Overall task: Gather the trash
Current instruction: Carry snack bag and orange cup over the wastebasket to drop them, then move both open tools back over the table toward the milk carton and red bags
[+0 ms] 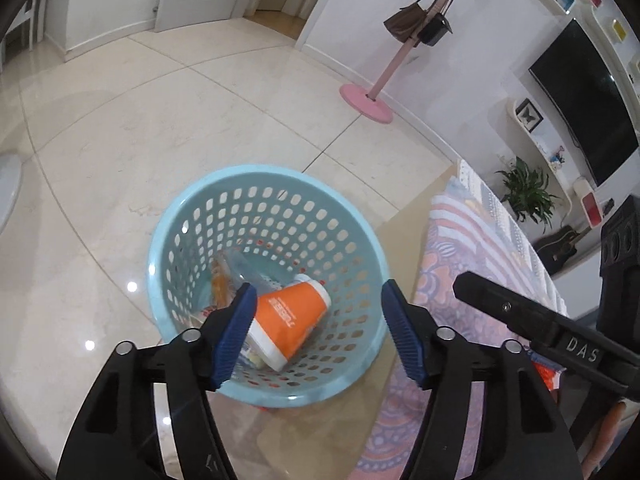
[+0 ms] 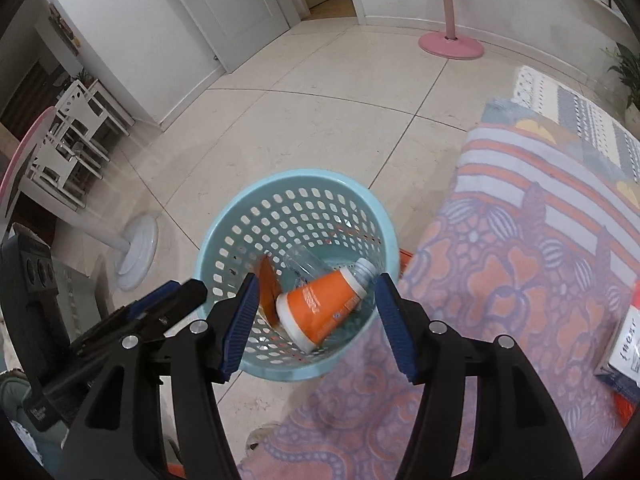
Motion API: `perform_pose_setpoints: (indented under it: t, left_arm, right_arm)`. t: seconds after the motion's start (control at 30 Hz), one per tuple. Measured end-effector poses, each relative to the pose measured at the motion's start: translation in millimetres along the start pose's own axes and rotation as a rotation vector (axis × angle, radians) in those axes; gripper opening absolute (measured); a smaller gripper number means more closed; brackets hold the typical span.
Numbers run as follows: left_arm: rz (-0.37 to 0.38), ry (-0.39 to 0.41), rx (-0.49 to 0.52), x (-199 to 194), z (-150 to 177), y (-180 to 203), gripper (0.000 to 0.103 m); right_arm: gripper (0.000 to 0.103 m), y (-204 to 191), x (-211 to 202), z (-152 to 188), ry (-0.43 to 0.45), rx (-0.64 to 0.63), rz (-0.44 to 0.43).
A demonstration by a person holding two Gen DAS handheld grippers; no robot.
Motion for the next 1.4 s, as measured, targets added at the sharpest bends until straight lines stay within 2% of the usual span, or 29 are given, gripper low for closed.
perform_pose_setpoints:
  t: [0.13, 0.3, 0.47, 0.5, 0.6, 0.73, 0.8, 0.93, 1.03, 1.13, 1.27, 1.4]
  left_arm:
    - [0.017, 0.011, 0.01, -7, 2, 8, 0.064]
    - [0.023, 0.039, 0.072, -18, 0, 32, 0.068]
    - [0.119, 0.052, 0.135, -30, 5, 86, 0.07]
    - [0.135, 0.053, 0.145, -32, 8, 98, 0.073]
    - [0.195, 0.035, 0.201, -30, 19, 144, 0.074]
    - [0.28, -0.019, 0.259, -19, 40, 207, 0.074]
    - [0.317, -0.049, 0.269, -9, 50, 237, 0.078]
    - [0.363, -0.121, 0.247, 18, 66, 291, 0.084]
    - [0.389, -0.189, 0.208, 48, 77, 330, 0.084]
    - [0.385, -0.238, 0.143, 76, 82, 346, 0.084]
    - [0.328, -0.28, 0.036, 110, 88, 356, 0.084]
    - [0.243, -0.267, 0.028, 125, 86, 365, 0.085]
  right_arm:
    - [0.056, 8, -20, 0, 0.025, -0.002, 0.007]
    - [0.056, 20, -60, -3, 0.084, 0.022, -0.014]
    - [0.056, 53, -120, -5, 0.192, 0.064, -0.03]
    - [0.056, 64, -136, -4, 0.222, 0.077, -0.025]
    - [0.056, 97, -172, -1, 0.288, 0.103, -0.005]
    - [0.056, 155, -219, 11, 0.383, 0.135, 0.11]
    - [0.056, 193, -241, 22, 0.421, 0.179, 0.154]
    - [0.056, 259, -267, 45, 0.46, 0.284, 0.204]
    - [0.056, 298, -272, 62, 0.465, 0.342, 0.234]
    - [0.056, 323, -271, 78, 0.463, 0.376, 0.249]
    - [0.056, 349, -266, 95, 0.453, 0.398, 0.258]
    - [0.056, 361, -257, 101, 0.449, 0.417, 0.259]
Point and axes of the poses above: each gripper's, at about its wrist camera, not at the fingertips, and x roughly the way its jaws point, y to its right, z to its underside, the point moved 7 cm from there along x, roughly the way its jaws point, and after that the axes turned 6 degrees about x, right-handed, at the moved point
